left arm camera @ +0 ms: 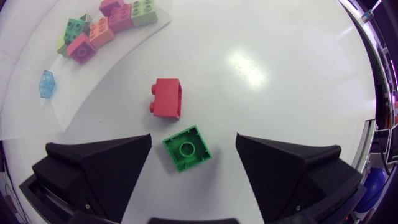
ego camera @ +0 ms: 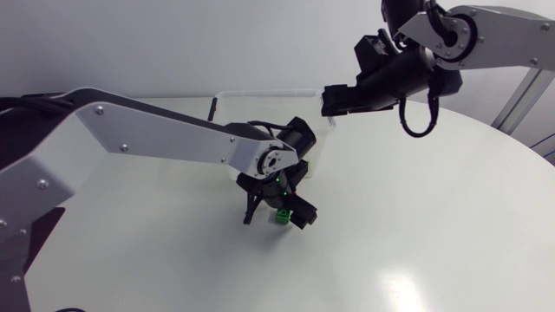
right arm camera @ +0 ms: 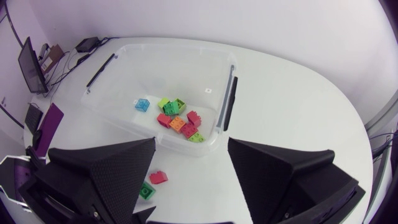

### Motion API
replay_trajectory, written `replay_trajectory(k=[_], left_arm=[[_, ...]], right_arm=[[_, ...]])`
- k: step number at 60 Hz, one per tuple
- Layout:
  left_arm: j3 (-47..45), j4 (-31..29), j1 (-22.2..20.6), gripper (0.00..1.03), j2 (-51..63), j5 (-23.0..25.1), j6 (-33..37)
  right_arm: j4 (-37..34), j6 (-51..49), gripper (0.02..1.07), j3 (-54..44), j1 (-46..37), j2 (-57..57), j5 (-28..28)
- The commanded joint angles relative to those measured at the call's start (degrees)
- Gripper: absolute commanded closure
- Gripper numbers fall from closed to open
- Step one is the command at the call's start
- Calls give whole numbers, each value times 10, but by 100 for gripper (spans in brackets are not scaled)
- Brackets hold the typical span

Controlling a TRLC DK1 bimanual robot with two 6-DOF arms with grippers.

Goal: Place the duplo bricks in the container

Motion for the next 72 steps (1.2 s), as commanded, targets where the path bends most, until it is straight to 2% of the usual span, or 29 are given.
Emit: replay_trajectory(k=[1,3,6,8,14,15,20,33,45,59,72], left_arm=[[18,-12,1,24,18,-2,-18],[21,-16,0,31,20,-3,-20],[22,-20,-1,34,21,-3,-22],[25,-25,-5,44,23,-5,-25],[28,-31,-3,58,33,-6,-28],[29,-34,-2,64,34,-7,-30],[29,-37,-1,70,37,-7,-30],[26,-51,-7,74,42,-7,-28],[-4,-66,-4,75,-45,-8,-16],[-9,-85,28,76,-179,-20,-2],[45,-87,71,76,-260,-44,19]], right_arm=[[5,0,21,-42,-9,-26,-5],[7,-1,21,-51,-10,-33,-8],[8,-2,21,-66,-11,-46,-9],[8,-3,21,-75,-12,-52,-12],[9,-3,21,-102,-15,-73,-16],[10,-4,21,-109,-15,-77,-17],[16,-4,21,-132,-16,-90,-18],[35,-7,21,-184,-16,-101,-26],[71,-10,21,-244,7,-110,-31],[121,-19,21,-293,31,-91,-27],[160,-33,21,-305,73,-43,-6]])
